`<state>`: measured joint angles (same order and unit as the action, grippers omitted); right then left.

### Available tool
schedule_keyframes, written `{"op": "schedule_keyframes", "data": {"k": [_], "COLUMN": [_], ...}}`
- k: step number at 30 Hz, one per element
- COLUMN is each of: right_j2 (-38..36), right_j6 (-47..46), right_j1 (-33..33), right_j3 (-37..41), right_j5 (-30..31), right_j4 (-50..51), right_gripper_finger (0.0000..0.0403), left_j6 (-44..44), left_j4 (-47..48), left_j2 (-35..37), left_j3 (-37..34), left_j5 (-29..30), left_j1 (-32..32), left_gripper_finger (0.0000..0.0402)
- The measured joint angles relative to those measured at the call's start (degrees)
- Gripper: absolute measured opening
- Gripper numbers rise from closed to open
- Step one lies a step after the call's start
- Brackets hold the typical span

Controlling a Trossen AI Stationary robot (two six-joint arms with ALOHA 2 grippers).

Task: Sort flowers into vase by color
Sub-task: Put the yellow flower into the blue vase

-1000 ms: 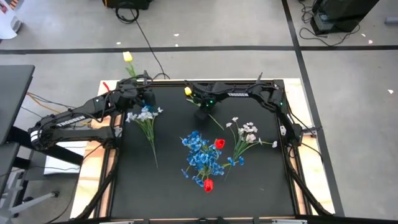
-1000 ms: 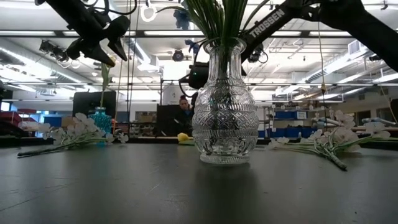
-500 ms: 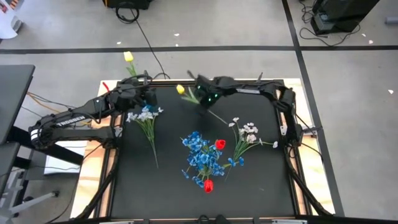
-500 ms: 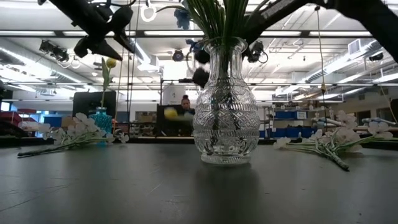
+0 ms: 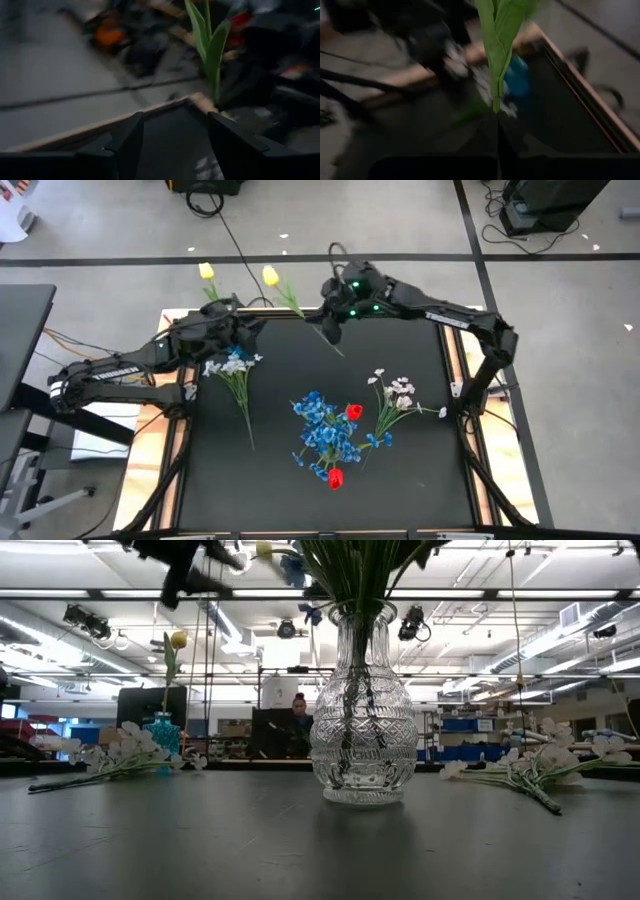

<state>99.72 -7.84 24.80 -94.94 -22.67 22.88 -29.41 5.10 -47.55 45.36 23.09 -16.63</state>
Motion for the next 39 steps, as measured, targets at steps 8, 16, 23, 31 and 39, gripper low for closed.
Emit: {"op": "schedule_keyframes", "data": {"k": [8,16,23,31,39], "right_j2": [-3.21,-3.12,-3.12,-3.12,-3.06], "right_j6": [-0.11,1.9,2.03,1.85,0.97], "right_j1": [-1.9,-3.38,-3.44,-3.44,-2.97], "right_j3": [-0.07,-0.09,-0.09,-0.09,-0.07], "right_j5": [-2.26,0.67,0.55,0.52,0.55], "right_j4": [-9.98,-7.89,-6.44,-5.92,-5.23], "right_gripper_finger": [0.0002,0.0003,0.0003,0.0003,0.0007], "left_j6": [5.15,7.75,10.88,11.21,12.58], "left_j4": [-19.22,-31.53,-29.47,-29.0,-27.84], "left_j2": [-6.48,-14.61,-18.78,-19.94,-19.4], "left_j3": [0.05,1.71,6.93,8.64,8.64], "left_j5": [-5.27,-9.64,-12.22,-12.04,-10.8], "left_j1": [1.06,1.08,0.55,-0.94,-0.81], "left_gripper_finger": [0.0221,0.0217,0.0217,0.0134,0.0012]}}
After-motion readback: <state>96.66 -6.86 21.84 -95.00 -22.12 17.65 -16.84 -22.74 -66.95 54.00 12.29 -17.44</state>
